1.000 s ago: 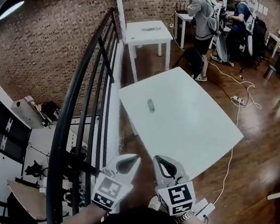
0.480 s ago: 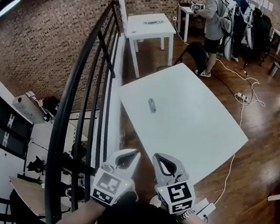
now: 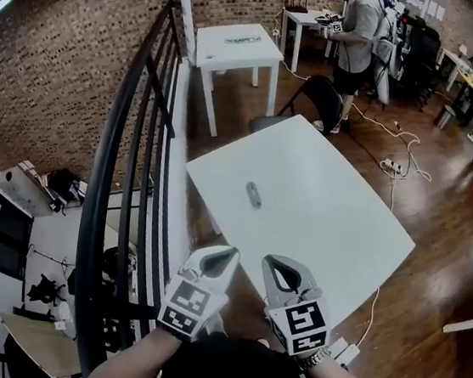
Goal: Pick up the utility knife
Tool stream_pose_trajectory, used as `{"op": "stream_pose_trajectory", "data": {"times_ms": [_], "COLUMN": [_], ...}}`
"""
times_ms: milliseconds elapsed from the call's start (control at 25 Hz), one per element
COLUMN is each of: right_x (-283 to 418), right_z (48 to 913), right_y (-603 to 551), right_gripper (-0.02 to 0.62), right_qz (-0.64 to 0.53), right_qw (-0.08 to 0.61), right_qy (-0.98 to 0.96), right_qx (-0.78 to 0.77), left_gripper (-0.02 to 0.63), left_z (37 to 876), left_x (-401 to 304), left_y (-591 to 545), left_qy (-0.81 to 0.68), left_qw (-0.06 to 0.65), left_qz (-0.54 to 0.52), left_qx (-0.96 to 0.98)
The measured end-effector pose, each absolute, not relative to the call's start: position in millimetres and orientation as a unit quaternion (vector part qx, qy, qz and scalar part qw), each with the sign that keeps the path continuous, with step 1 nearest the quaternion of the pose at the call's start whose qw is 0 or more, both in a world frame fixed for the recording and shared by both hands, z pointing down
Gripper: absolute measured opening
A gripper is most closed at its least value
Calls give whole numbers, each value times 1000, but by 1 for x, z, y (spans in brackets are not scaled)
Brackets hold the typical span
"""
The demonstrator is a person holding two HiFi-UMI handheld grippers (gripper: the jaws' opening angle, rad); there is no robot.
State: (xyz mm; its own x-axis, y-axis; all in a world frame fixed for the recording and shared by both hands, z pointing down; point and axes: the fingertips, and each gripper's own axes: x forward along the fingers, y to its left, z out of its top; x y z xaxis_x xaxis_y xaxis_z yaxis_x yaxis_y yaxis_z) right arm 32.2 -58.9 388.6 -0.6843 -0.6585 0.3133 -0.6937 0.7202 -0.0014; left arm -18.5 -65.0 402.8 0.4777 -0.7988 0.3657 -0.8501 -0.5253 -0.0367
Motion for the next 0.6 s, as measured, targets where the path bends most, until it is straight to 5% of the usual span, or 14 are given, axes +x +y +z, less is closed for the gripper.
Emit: {"op": "stream_pose_trajectory", "data": {"times_ms": [600], "right_x": [-32], "right_z": [416], "right_y": [-134], "right_gripper": [53], "right_qz": [68], "right_qw": [214], "right_qy": [-878], "right_qx": [422], "left_gripper": [17], "left_z": [412], "left_x": [-79], "left_y": [-133], "left_qy": [-435], "left_qw": [98], "left_qz": [140], "left_qx": [884]}}
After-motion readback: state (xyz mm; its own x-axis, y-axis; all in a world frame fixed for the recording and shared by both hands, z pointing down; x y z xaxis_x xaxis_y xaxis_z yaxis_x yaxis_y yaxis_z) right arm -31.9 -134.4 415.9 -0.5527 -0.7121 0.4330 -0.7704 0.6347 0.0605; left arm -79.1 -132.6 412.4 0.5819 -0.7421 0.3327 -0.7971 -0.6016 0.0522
